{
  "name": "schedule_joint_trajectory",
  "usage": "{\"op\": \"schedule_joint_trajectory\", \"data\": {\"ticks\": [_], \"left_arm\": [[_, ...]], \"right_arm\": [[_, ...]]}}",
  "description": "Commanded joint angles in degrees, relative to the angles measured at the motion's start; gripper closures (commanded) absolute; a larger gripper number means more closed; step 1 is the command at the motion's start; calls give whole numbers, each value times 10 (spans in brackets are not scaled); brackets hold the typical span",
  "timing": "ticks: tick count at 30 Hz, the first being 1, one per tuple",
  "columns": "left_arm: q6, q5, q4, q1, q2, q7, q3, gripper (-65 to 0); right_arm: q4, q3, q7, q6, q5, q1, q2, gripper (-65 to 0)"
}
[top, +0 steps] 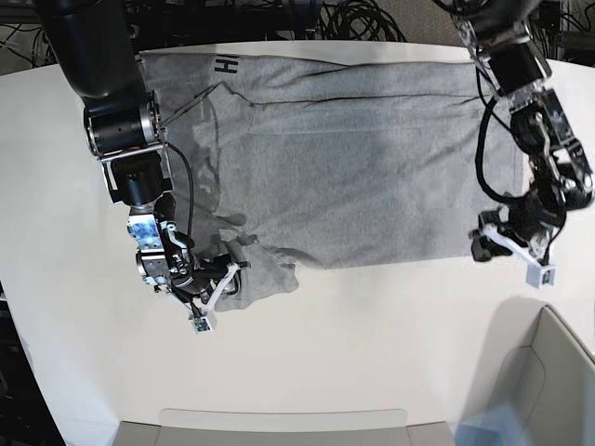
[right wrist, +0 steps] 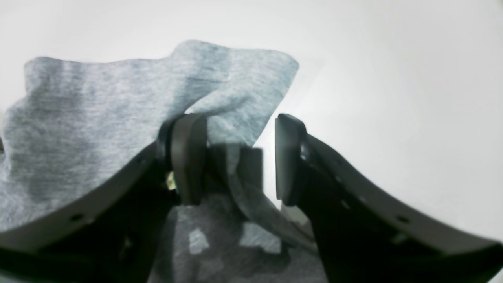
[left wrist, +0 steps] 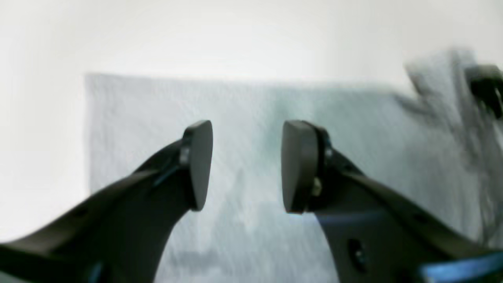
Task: Fold the T-shirt properly
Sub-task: 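Move the left gripper down to the opposite hem corner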
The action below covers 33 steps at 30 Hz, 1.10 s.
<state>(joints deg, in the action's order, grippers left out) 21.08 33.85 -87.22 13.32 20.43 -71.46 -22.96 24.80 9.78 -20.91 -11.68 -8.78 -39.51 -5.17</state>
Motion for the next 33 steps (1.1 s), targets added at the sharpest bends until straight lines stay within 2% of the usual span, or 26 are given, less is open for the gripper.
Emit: {"op": "schedule_joint_trajectory", "data": {"ticks": [1,6,9,13,17,23,26,31,33], "left_arm": [[9,7,42,26,27,21,3,-293],[81,7,230,91,102,125,96,-293],[115,7,308,117,125,175,134,-294],[123,7,398,142,139,227,138,-294],[123,6,431,145,147,260,144,-295],[125,-36,486,168,146,297,183,-295],[150,-46,526,183,145,310,190,-295],[154,-48,632,221,147,362,192,-295],[155,-48,641,223,157,373,192,-295]], "right_arm": [[1,1,-23,-2,6,-10,-1,-279],[1,1,-23,-2,7,-11,-1,-279],[1,1,-23,-2,7,-12,-1,-279],[1,1,-21,-2,7,-12,-1,-279],[1,1,-21,-2,7,-11,-7,-279],[0,1,-20,-2,7,-11,-9,-279],[0,1,-21,-2,7,-11,-9,-279],[0,1,-22,-2,7,-10,-9,-279],[0,1,-22,-2,7,-10,-9,-279]]}}
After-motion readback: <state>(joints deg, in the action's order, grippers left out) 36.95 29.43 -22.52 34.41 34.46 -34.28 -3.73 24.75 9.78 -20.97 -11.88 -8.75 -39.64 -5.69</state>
